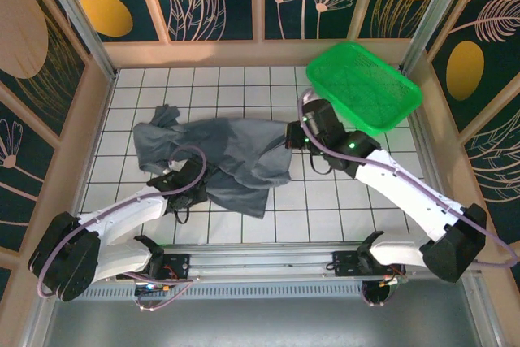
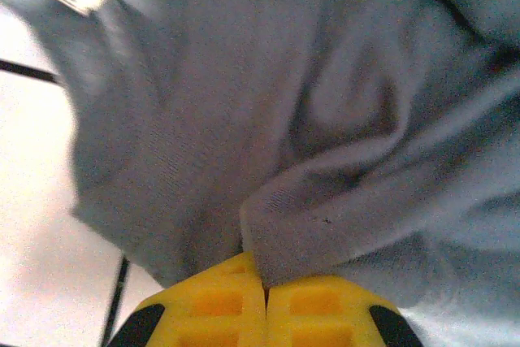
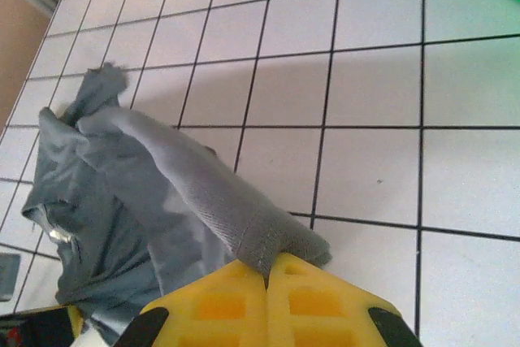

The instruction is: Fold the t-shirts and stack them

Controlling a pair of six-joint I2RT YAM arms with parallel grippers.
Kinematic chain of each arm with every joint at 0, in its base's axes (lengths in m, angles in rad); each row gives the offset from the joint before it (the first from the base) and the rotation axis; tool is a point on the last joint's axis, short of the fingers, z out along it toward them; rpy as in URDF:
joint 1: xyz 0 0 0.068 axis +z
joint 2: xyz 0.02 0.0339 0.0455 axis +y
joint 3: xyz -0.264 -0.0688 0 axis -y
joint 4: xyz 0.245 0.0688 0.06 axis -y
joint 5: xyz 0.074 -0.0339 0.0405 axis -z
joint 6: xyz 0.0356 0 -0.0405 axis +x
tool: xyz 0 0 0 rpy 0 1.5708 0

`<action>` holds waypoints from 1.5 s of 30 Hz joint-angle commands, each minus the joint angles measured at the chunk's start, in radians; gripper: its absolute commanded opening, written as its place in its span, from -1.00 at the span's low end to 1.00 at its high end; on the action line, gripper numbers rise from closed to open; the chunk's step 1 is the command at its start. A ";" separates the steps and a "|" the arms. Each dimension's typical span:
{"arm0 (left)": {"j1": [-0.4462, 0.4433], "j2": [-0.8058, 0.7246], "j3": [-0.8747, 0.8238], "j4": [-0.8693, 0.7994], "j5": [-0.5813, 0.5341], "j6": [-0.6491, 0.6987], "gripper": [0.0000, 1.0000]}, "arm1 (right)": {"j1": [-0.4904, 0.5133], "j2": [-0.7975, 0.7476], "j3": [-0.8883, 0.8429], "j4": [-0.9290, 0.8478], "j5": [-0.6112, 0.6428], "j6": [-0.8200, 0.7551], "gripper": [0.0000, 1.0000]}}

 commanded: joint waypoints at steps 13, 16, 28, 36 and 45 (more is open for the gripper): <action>0.221 -0.070 0.168 -0.140 -0.309 -0.049 -1.00 | -0.108 -0.105 0.100 -0.108 0.068 0.080 -1.00; 0.269 -0.030 0.168 -0.091 -0.302 -0.012 -1.00 | -0.135 -0.069 0.077 -0.083 0.038 0.101 -1.00; 0.357 0.223 0.240 0.052 -0.181 0.126 -1.00 | -0.410 0.413 0.192 -0.091 -0.098 0.116 -0.12; 0.358 0.200 0.208 0.061 -0.110 0.142 -1.00 | -0.297 0.173 -0.151 -0.080 0.036 0.144 0.13; 0.358 0.200 0.206 0.049 -0.068 0.154 -1.00 | -0.267 0.224 -0.335 0.015 0.044 0.096 0.16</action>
